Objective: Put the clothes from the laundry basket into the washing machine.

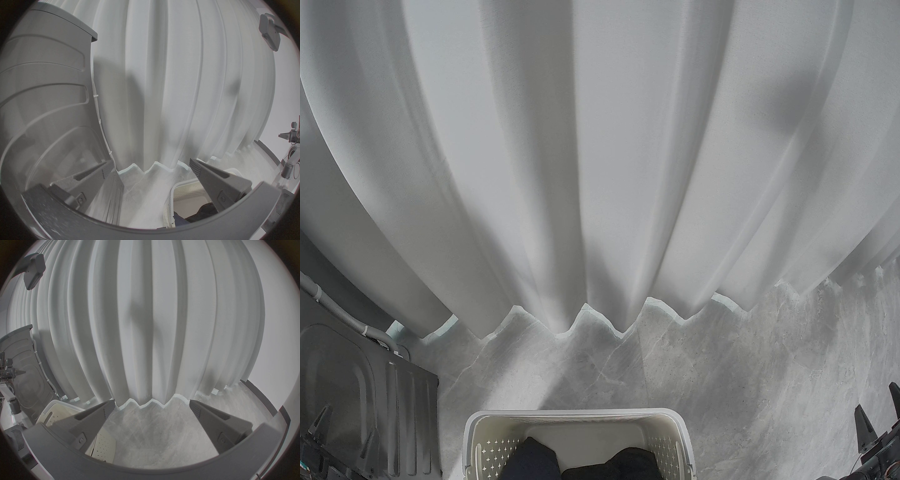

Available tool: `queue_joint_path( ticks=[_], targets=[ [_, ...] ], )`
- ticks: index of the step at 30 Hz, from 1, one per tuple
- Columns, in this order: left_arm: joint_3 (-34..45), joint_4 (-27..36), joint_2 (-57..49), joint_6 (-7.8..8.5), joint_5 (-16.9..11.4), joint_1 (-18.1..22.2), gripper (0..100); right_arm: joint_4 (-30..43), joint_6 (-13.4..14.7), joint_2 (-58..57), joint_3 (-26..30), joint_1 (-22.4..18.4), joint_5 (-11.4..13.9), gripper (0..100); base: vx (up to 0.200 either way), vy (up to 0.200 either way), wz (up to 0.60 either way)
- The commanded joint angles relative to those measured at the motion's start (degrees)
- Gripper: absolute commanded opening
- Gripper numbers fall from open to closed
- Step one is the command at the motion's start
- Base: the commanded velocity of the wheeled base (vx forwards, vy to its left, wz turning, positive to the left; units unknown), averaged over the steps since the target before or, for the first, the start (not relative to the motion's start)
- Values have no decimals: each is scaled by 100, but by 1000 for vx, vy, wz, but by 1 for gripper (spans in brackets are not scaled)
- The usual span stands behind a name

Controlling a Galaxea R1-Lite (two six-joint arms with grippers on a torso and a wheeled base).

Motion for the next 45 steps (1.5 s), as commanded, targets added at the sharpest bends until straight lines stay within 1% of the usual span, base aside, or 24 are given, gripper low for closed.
queue_joint_path(
  ticks=[1, 29, 34, 38, 45],
  targets=[
    [84, -1, -77, -1, 4, 3, 100, -1, -6, -93, 101, 17, 15, 100, 0, 0, 0],
    [84, -1, -77, 8, -4, 3, 100, -1, -6, -93, 101, 17, 6, 100, 0, 0, 0],
    [84, -1, -77, 8, -4, 3, 100, -1, -6, -93, 101, 17, 15, 100, -200, 0, 0],
    [84, -1, -77, 43, 4, 3, 100, -1, -6, -93, 101, 17, 15, 100, -200, 0, 0],
    [84, -1, -77, 8, 4, 3, 100, -1, -6, -93, 101, 17, 15, 100, -200, 0, 0]
  ],
)
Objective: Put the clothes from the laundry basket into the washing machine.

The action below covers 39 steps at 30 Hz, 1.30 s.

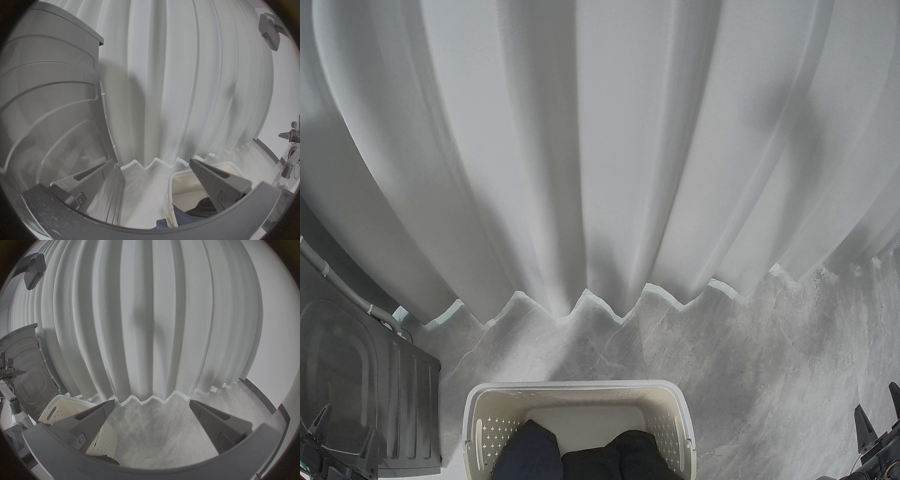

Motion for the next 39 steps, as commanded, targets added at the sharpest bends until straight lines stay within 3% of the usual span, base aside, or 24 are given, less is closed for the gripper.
queue_joint_path(
  ticks=[1, 39],
  targets=[
    [84, -1, -77, 1, 6, -2, 100, -4, -1, -93, 101, 2, 4, 100, -200, 0, 0],
    [84, -1, -77, 1, 6, -2, 100, -4, -1, -93, 101, 2, 4, 100, -200, 0, 0]
  ],
)
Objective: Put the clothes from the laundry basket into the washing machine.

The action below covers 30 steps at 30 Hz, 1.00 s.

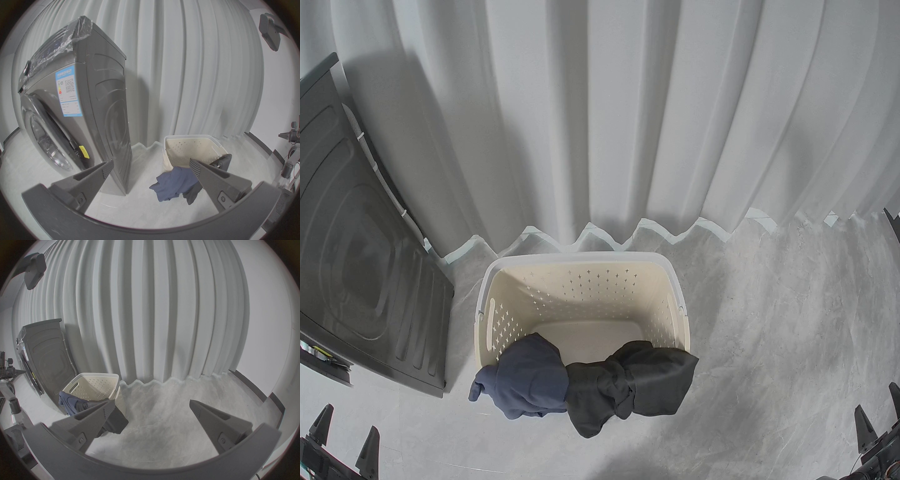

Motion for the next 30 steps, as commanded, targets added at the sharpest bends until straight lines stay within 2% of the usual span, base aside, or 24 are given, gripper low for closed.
queue_joint_path(
  ticks=[1, 11, 20, 30],
  targets=[
    [84, -1, -77, 1, 4, 1, 100, -4, -1, -93, 101, 4, 4, 100, -200, 0, 0],
    [84, -1, -86, 18, 4, 1, 100, -4, -10, -93, 101, 4, 13, 100, -200, 0, 0],
    [84, -1, -77, -8, 4, 1, 100, -4, -10, -93, 101, 4, 13, 100, 0, 0, 0],
    [84, -1, -77, -17, 4, 1, 100, -4, -10, -93, 101, 4, 13, 100, 0, 200, 0]
  ],
)
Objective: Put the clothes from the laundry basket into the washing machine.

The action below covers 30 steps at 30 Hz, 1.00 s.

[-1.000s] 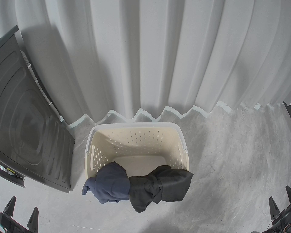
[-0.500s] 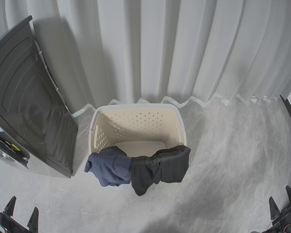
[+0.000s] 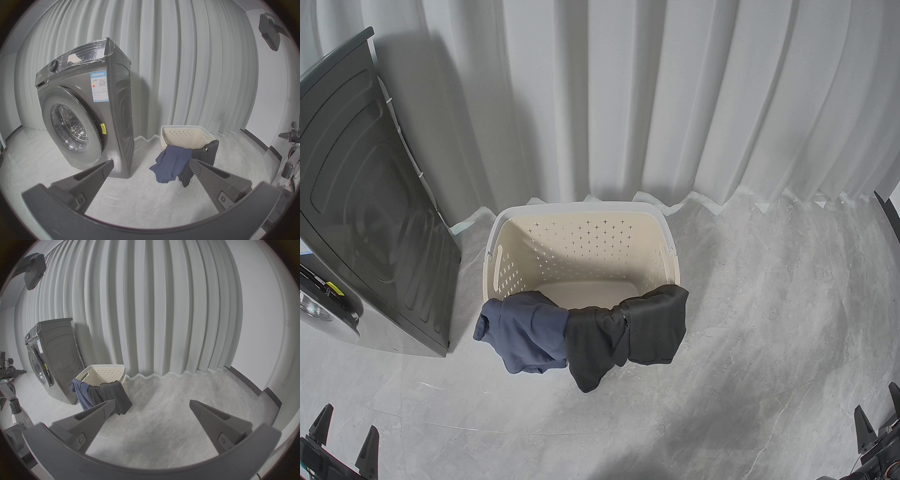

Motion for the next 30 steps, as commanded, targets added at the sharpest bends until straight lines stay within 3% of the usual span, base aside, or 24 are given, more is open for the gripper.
queue_joint_path(
  ticks=[1, 30],
  targets=[
    [84, -1, -77, -4, 2, -2, 100, -4, -2, -93, 101, 8, 4, 100, 0, 200, 0],
    [84, -1, -77, -4, 2, -2, 100, -4, -2, -93, 101, 0, 4, 100, 0, 193, 0]
  ],
)
